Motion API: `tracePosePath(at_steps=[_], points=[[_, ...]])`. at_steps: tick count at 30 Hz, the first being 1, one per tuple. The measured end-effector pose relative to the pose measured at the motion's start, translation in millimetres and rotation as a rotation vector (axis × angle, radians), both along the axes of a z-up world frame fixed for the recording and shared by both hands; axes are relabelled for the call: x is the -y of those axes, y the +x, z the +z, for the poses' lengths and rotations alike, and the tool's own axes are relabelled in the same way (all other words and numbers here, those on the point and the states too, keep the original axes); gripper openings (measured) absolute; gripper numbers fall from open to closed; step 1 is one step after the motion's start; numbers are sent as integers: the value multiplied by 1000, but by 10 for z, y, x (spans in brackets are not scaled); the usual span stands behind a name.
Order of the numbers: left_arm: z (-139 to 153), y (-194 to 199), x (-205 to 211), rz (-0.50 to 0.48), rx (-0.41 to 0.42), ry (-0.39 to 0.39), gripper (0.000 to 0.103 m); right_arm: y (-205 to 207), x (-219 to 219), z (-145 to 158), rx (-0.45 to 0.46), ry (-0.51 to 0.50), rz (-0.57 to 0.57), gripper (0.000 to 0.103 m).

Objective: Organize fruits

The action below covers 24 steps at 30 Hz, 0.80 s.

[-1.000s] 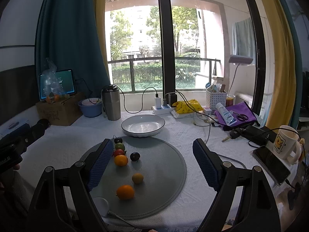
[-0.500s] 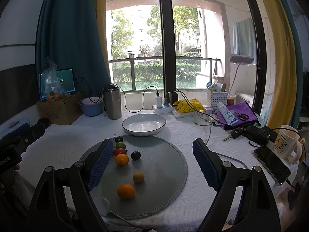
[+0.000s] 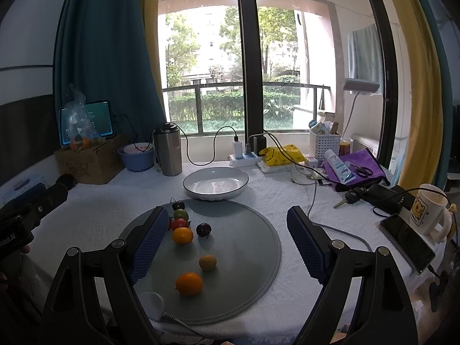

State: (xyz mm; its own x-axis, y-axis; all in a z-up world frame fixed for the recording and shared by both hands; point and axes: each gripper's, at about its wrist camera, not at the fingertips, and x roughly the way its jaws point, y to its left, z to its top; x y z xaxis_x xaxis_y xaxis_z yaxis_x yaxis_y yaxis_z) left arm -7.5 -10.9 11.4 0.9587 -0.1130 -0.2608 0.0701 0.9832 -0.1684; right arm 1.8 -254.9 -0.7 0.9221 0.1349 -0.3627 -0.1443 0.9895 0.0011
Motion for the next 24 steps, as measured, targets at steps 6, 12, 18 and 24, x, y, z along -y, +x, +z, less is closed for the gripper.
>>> tracePosePath(at_steps=[6,12,18,24], points=[[-62,25,25,-15,-25,7,100,29,17,-45,-15,4,2,87],[-272,179,49,-38,-129,10,100,113,-20,-250,-82,7,39,87],[-607,385,163,-89,-272,32,100,249,-114,-530,-191,13,124,84],[-876,567,269,-123,-364,32,99,407,-219,-811,-302,2,184,68]])
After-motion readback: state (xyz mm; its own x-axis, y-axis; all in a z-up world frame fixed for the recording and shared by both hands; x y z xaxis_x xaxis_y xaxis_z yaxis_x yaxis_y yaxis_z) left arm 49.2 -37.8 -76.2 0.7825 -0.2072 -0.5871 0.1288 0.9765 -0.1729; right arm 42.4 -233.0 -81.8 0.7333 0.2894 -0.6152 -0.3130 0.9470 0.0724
